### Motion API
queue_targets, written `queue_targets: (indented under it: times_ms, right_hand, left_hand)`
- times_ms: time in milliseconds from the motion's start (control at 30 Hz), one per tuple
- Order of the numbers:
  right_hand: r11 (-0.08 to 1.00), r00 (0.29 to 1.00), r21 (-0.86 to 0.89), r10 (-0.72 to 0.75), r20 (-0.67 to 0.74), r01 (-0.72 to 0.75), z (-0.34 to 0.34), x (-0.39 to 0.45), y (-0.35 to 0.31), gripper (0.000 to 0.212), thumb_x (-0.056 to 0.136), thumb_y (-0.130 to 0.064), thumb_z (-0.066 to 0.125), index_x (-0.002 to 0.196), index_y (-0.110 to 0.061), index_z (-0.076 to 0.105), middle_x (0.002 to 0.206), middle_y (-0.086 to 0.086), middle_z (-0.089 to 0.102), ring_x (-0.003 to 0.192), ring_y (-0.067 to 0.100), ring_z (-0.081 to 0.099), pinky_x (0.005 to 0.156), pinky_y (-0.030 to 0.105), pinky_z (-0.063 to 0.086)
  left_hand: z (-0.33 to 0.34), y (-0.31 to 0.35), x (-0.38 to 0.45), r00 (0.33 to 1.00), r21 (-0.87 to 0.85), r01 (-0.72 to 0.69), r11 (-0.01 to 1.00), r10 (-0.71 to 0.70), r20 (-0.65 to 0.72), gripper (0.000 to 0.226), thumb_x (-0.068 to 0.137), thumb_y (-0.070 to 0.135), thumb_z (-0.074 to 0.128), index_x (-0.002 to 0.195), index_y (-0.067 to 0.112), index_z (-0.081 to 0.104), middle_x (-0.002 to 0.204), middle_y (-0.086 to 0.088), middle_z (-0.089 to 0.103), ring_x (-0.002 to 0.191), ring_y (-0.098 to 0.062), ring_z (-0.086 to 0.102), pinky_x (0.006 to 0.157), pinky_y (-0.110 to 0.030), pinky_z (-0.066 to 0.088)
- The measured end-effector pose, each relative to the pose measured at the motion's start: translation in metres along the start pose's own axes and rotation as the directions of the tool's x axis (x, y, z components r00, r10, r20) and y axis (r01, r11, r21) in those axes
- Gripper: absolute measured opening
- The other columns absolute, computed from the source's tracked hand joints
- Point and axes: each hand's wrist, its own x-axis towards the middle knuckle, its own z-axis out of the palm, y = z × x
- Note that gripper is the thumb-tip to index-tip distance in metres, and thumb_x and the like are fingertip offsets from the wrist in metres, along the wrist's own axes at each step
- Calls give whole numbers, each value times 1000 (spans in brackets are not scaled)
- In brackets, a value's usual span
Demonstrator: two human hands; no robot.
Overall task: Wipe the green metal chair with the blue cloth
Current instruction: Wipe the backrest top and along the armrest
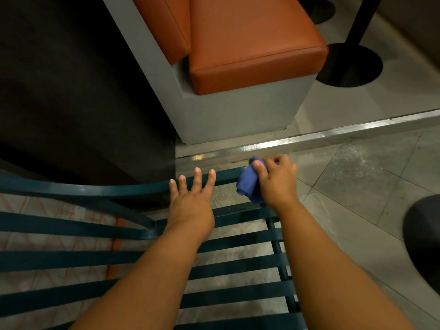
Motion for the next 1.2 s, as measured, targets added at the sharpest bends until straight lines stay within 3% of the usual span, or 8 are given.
queue_targets:
  times_ms: [100, 200, 267, 433, 600, 833, 1100, 1200]
  right_hand:
    - [901, 970, 374, 241, -9, -220, -3, -1, 13, 15, 97, -31, 51, 88, -20, 54, 118, 8, 47, 110, 28, 51, 101, 44, 45]
    - [887, 951, 372, 307, -33, -274, -8, -5, 12, 22, 100, -29, 47, 107, -9, 52, 101, -4, 45, 93, 13, 56, 78, 12, 47]
    - [925, 975, 327, 217, -40, -192, -4, -10, 3, 24, 98, -23, 51, 115, -6, 51, 93, -12, 44, 86, 6, 55, 64, 1, 42]
    - [968, 976, -130, -218, -3, 215, 6, -5, -10, 34, 98, -31, 50, 120, -10, 65, 123, 5, 51, 110, 19, 48, 93, 23, 37]
    - [989, 995, 112, 94, 43, -99, -4, 16, 17, 42, 101, -42, 36, 104, -13, 67, 103, 13, 67, 99, 33, 59, 94, 49, 48]
    - [703, 836, 455, 493, 242, -546, -5, 17, 59, 46, 100, -50, 34, 80, -18, 59, 94, 15, 61, 85, 25, 56, 78, 35, 46]
    - [998, 999, -49, -42, -27, 41, -3, -8, 8, 42, 99, -42, 42, 126, -16, 60, 113, 8, 63, 119, 29, 46, 98, 33, 38]
    - [997, 999, -61, 53, 5, -53, -6, 0, 4, 39, 99, -45, 39, 114, -19, 66, 98, 1, 43, 125, 28, 33, 105, 36, 29]
  left_hand:
    - [2, 1, 0, 1000, -18, 3, 1000, -3, -21, 107, 85, 7, 57, 142, 33, -29, 155, -6, -26, 143, -38, -11, 115, -53, -10]
    - [3, 2, 0, 1000, -25, 6, 1000, -6, -24, 107, 84, 6, 57, 142, 32, -29, 155, -7, -27, 143, -39, -13, 115, -53, -9]
    - [4, 2, 0, 1000, -28, 8, 1000, -9, -23, 108, 84, 6, 58, 142, 32, -30, 154, -7, -28, 142, -39, -14, 114, -53, -11]
    - [5, 4, -1, 999, -11, 14, 1000, -14, -39, 106, 85, 6, 56, 141, 32, -31, 154, -7, -28, 143, -39, -13, 114, -53, -12]
    - [7, 5, -3, 998, -25, 10, 1000, -11, -58, 108, 84, 7, 58, 142, 30, -30, 155, -8, -27, 142, -40, -14, 115, -53, -10]
    - [11, 7, -3, 995, -28, 22, 999, -25, -96, 109, 83, 5, 58, 142, 30, -31, 154, -8, -28, 142, -40, -16, 115, -53, -10]
    - [13, 9, -2, 995, -15, 39, 999, -40, -92, 109, 84, 8, 58, 141, 30, -32, 154, -9, -28, 142, -40, -15, 114, -53, -11]
    - [12, 8, -2, 994, -21, 39, 999, -40, -97, 109, 83, 8, 58, 141, 31, -31, 155, -8, -27, 142, -39, -14, 113, -52, -12]
